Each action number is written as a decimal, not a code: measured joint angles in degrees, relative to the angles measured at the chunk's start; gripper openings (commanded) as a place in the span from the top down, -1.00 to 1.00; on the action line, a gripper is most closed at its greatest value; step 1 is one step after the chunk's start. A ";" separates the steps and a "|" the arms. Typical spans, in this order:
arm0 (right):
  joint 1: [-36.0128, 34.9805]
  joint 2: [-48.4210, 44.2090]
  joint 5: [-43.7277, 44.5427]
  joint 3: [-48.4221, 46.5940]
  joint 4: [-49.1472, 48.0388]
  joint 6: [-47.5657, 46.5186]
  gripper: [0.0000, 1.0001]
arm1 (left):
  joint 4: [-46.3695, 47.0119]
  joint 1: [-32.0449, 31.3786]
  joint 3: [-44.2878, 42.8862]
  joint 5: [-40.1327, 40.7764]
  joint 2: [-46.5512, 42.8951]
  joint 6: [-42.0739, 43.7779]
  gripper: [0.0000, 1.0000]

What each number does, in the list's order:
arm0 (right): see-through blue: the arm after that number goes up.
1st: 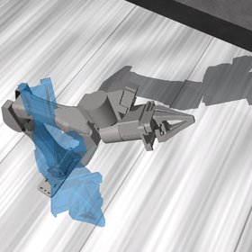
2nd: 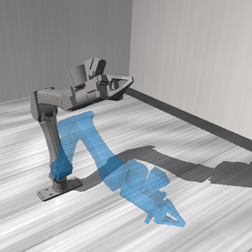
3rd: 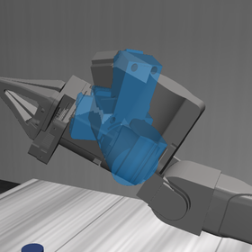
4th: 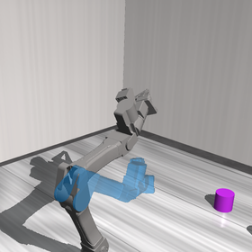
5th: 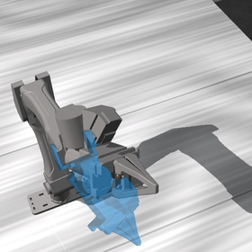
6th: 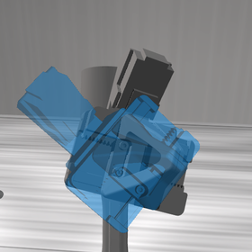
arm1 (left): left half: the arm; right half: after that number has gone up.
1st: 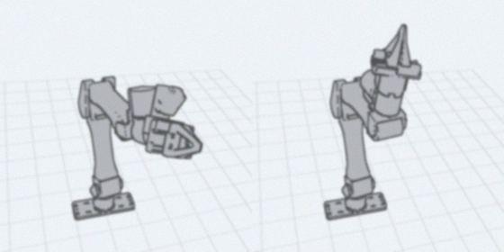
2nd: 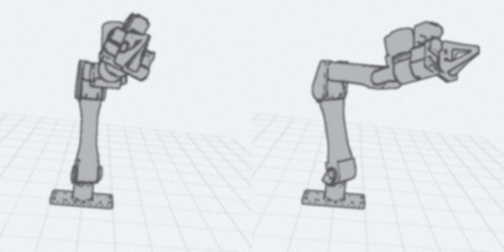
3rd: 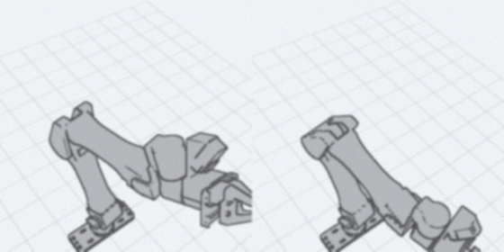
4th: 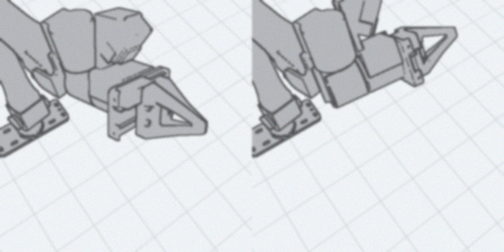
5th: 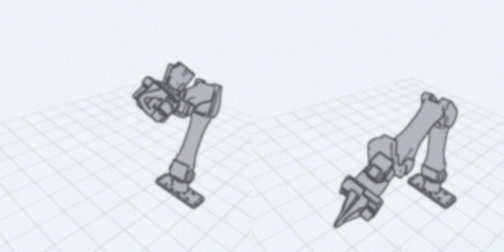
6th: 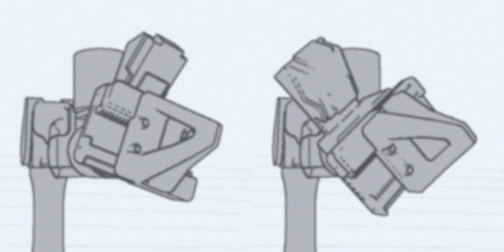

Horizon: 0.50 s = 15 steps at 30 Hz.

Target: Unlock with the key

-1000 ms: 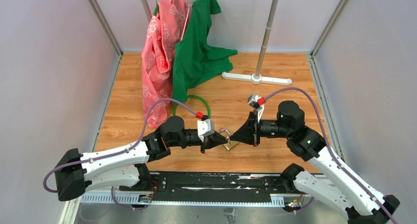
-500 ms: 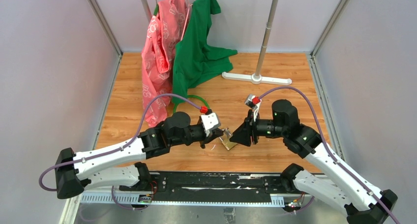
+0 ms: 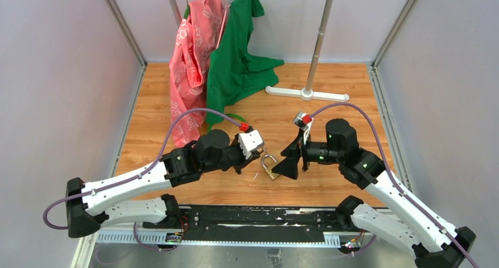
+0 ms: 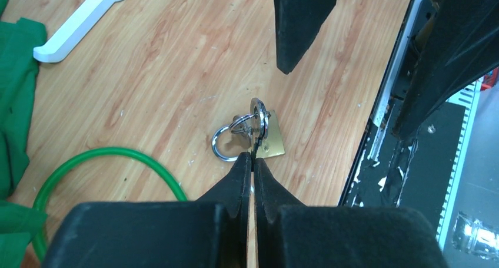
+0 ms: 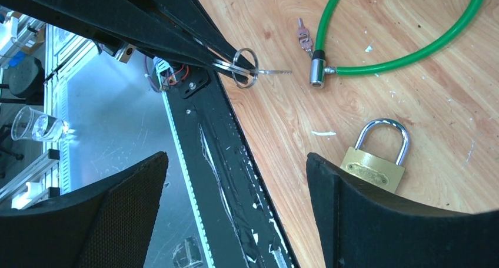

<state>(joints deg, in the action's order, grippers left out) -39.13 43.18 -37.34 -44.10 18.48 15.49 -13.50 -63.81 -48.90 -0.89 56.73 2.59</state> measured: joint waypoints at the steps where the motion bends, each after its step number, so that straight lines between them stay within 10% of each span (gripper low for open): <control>1: 0.00 0.00 -0.24 0.00 -0.46 0.11 -0.81 | -0.52 -0.02 -0.26 0.07 0.00 0.00 1.00; 15: -0.02 1.75 -4.66 0.15 -10.08 2.80 -0.74 | -8.33 -0.04 -6.34 -3.30 0.24 -0.26 1.00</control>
<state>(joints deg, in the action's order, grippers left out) -39.16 44.93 -42.00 -43.94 8.40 18.28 -21.82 -63.86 -55.24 -4.19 56.97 2.33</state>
